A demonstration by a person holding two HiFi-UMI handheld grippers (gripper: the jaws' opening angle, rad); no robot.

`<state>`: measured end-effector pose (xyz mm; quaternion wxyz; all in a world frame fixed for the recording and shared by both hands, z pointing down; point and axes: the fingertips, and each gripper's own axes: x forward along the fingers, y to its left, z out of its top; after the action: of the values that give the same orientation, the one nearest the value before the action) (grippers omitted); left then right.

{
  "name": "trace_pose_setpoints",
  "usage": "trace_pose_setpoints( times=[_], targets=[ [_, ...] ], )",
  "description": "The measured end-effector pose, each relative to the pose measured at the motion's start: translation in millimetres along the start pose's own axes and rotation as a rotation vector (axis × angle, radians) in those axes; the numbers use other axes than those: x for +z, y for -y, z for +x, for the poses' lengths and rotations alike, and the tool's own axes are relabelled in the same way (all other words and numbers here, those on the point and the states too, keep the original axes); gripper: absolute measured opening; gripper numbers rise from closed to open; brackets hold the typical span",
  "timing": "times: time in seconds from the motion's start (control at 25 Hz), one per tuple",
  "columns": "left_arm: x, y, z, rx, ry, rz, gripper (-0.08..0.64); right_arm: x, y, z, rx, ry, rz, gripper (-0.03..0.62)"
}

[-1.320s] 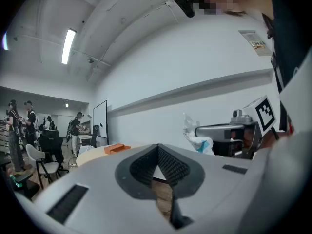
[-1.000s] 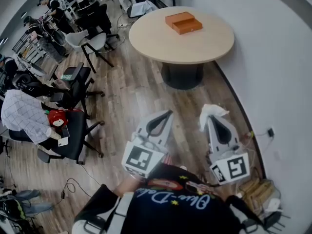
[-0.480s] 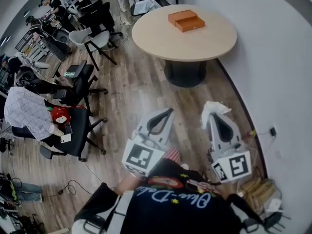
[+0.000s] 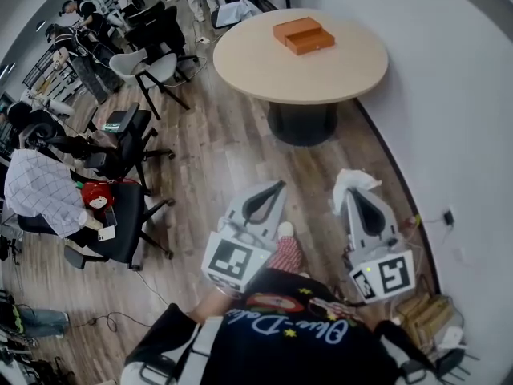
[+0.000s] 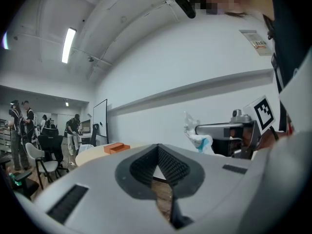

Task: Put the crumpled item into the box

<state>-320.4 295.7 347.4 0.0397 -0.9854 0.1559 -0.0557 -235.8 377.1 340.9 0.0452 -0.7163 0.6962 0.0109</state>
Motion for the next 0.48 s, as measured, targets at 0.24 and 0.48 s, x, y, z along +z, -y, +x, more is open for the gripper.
trace_pose_setpoints(
  times=[0.24, 0.48],
  targets=[
    [-2, -7, 28, -0.033, 0.009, -0.016, -0.008, 1, 19, 12, -0.031, -0.019, -0.012, -0.002],
    [-5, -27, 62, -0.046, 0.011, -0.024, -0.008, -2, 44, 39, -0.034, -0.033, -0.077, -0.002]
  ],
)
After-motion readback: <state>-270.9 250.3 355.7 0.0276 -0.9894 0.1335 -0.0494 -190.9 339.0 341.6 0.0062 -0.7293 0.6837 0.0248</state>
